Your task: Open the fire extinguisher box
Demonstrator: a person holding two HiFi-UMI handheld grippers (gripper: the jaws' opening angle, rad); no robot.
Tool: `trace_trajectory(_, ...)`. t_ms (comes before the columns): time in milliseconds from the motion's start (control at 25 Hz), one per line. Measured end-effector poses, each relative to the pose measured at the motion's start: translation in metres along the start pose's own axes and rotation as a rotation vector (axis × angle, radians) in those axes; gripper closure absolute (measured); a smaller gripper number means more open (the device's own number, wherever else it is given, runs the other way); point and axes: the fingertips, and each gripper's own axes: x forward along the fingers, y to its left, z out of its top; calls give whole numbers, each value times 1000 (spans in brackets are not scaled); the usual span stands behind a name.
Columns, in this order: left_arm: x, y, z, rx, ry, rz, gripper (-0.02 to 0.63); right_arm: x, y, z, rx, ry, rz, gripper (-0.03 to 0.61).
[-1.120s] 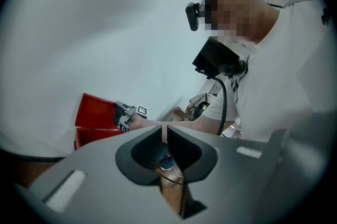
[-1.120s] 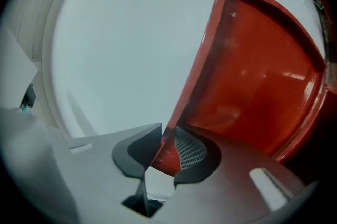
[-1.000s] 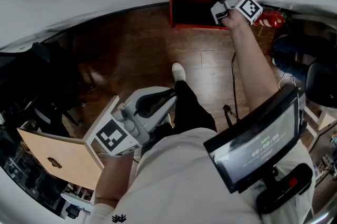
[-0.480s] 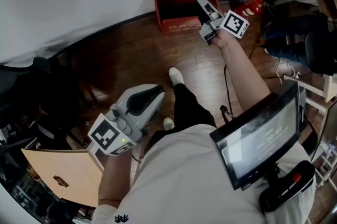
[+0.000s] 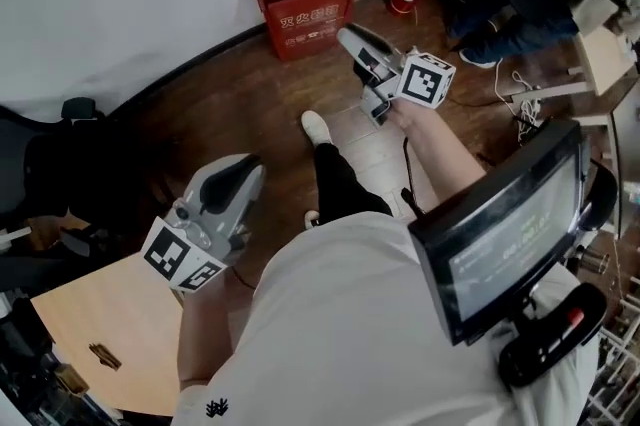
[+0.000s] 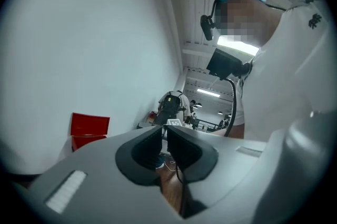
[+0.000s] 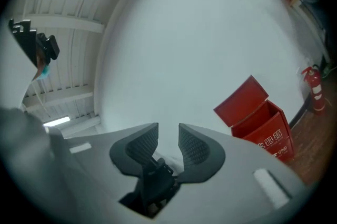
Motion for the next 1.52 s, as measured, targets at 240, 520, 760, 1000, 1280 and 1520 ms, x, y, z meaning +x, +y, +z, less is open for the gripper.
trace_trajectory(240,-49,-78,-20,4,24,-48,591,-92,122,-52,-94,34,1,482)
trace_trajectory(520,-58,-150,-34,42,20,-73,591,-168,217,-91,-258,134,69,483)
trace_trajectory(760,-53,-209,-54,44,9,-56,591,-233,264,-114,-382,199,119,483)
trace_trajectory(1000,-43,-290,-87,24,19,-62,591,-321,294,-129,-470,221,115,483)
trace_trajectory(1280,-39,-344,-113,12,43,-72,591,-380,311,-132,-527,211,106,483)
trace_trajectory(1520,-30,-375,-111,38,40,-96,591,-409,326,-130,-558,201,108,485)
